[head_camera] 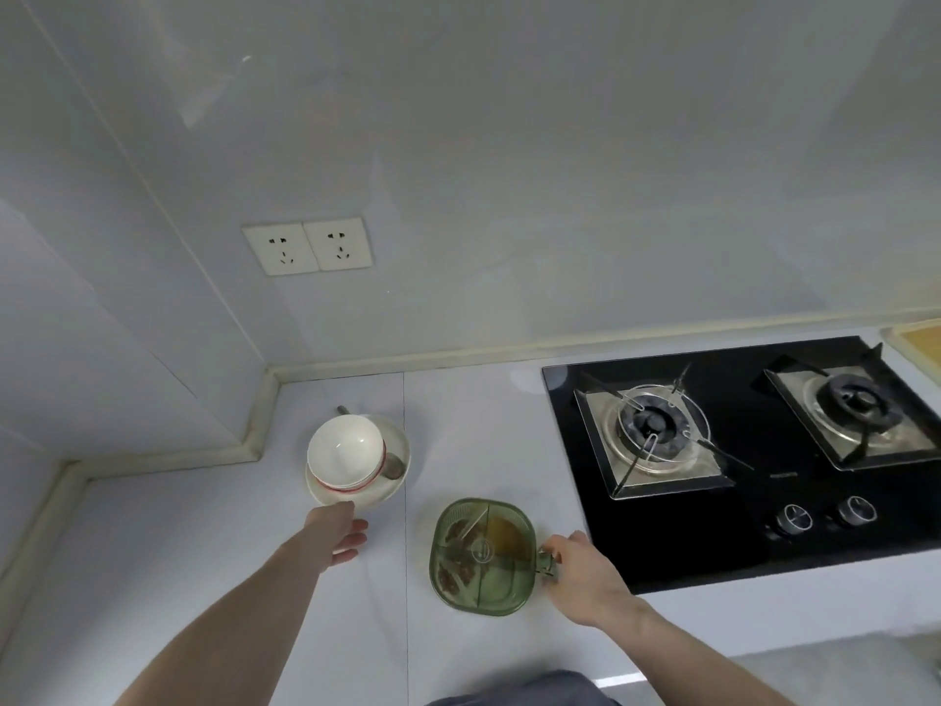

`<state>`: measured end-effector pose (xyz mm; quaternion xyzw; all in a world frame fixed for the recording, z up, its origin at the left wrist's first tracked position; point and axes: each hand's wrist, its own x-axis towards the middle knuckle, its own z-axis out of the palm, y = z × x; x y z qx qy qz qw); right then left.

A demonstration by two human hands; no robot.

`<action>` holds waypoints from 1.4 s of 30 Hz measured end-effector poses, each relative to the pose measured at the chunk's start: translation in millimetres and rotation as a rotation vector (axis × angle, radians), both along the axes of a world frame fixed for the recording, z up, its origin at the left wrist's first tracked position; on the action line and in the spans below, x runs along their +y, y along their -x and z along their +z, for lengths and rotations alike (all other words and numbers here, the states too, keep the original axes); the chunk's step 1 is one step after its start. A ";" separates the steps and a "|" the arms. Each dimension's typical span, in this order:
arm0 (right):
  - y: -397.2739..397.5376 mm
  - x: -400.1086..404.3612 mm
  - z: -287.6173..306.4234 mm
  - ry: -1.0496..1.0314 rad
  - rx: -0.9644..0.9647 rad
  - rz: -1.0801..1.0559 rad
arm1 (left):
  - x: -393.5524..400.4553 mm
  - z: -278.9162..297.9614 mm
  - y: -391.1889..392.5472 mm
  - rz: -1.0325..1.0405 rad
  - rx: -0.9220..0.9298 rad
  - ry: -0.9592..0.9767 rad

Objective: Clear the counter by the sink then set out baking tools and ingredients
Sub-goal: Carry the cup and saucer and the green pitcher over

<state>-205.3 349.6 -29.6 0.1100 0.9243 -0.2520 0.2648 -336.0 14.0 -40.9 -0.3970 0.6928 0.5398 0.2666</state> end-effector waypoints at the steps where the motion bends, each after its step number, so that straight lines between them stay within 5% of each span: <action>1: -0.2 -0.2 -1.5 0.001 0.012 -0.008 | 0.2 -1.4 1.6 -0.004 -0.003 0.015; 8: -7.1 -0.1 -4.2 0.033 0.012 -0.002 | 0.4 -9.1 10.2 0.009 -0.031 0.077; 23: -12.0 -3.4 0.4 0.325 -0.114 -0.079 | 0.7 -21.6 -14.4 0.230 0.042 -0.130; 42: -42.6 44.3 29.6 0.417 -0.037 -0.278 | 22.8 -15.8 -67.0 0.128 0.137 -0.218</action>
